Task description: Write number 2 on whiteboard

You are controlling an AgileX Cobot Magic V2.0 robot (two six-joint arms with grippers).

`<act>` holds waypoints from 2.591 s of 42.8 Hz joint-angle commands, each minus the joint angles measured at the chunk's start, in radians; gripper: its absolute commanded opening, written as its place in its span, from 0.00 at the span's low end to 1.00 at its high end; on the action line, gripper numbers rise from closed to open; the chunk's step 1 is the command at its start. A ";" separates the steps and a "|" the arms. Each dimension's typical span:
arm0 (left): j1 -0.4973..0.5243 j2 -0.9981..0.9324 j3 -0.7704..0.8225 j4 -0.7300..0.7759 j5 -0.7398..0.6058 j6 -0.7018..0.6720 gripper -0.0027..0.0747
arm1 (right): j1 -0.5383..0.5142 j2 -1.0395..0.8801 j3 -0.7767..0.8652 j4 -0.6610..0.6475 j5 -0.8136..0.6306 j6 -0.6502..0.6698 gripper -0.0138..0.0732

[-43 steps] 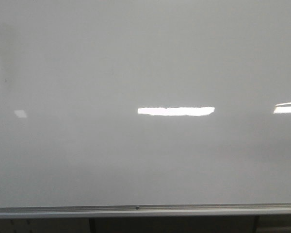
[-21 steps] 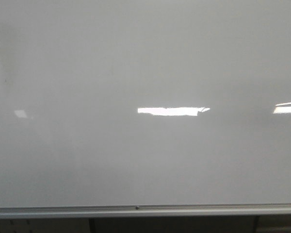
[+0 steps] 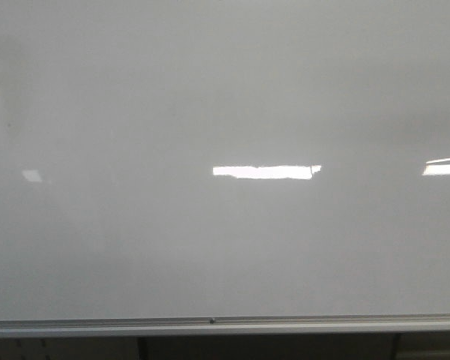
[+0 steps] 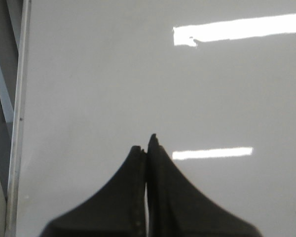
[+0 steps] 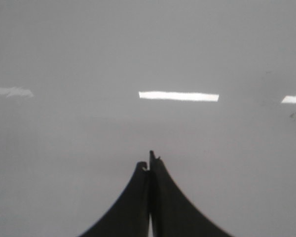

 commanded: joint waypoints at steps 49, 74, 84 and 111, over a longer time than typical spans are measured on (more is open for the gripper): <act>-0.010 0.292 0.072 -0.008 0.043 -0.002 0.68 | -0.004 0.393 -0.039 -0.017 -0.022 -0.003 0.80; -0.055 0.670 -0.156 0.004 0.211 -0.016 0.71 | -0.004 0.395 -0.039 -0.017 -0.075 -0.003 0.86; -0.055 0.856 -0.270 0.002 0.198 -0.085 0.71 | -0.004 0.395 -0.039 -0.017 -0.074 -0.003 0.86; -0.055 1.164 -0.308 -0.002 -0.162 -0.107 0.63 | -0.004 0.395 -0.039 -0.017 -0.071 -0.003 0.86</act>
